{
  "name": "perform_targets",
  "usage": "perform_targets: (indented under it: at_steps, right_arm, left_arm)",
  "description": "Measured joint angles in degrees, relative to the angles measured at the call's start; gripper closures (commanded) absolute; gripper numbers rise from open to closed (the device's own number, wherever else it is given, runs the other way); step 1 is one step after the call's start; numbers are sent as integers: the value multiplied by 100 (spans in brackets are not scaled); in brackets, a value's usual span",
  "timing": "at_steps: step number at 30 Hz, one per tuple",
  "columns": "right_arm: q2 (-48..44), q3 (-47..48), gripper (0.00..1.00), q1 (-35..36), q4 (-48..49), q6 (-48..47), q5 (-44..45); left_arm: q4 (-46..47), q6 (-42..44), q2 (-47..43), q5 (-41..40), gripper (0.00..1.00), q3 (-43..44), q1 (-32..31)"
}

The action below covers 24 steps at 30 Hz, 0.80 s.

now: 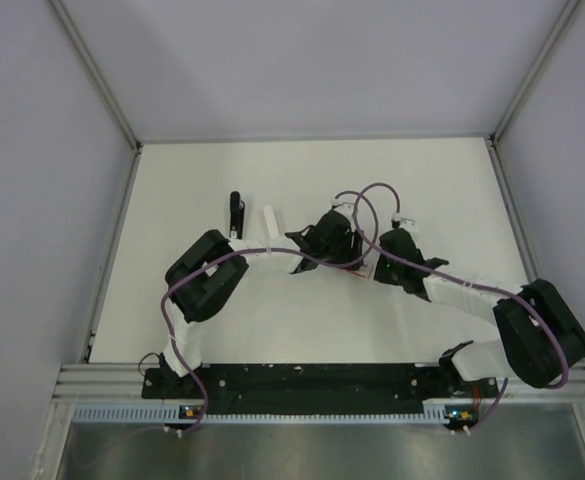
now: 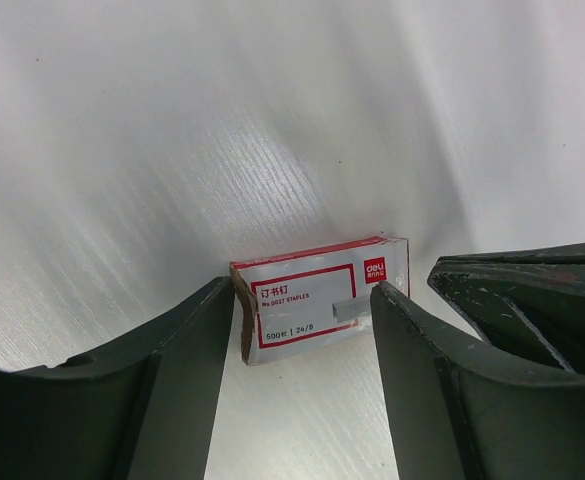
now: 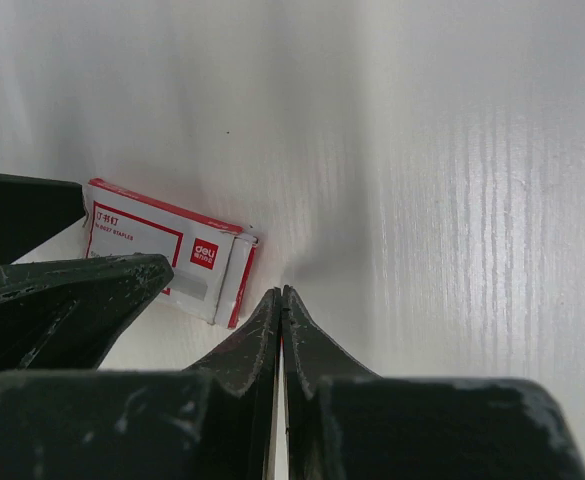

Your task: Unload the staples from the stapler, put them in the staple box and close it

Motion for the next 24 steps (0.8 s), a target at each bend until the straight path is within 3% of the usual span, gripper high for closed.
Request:
perform_targets:
  at_steps: [22,24]
  right_arm:
    - [621,50,100,-39,885,227,-87]
    - [608,50,94,-37,866,219,-70]
  left_arm:
    - [245,-48,-26,214,39,-166,52]
    - [249,-46,-37,214,36,-175,52]
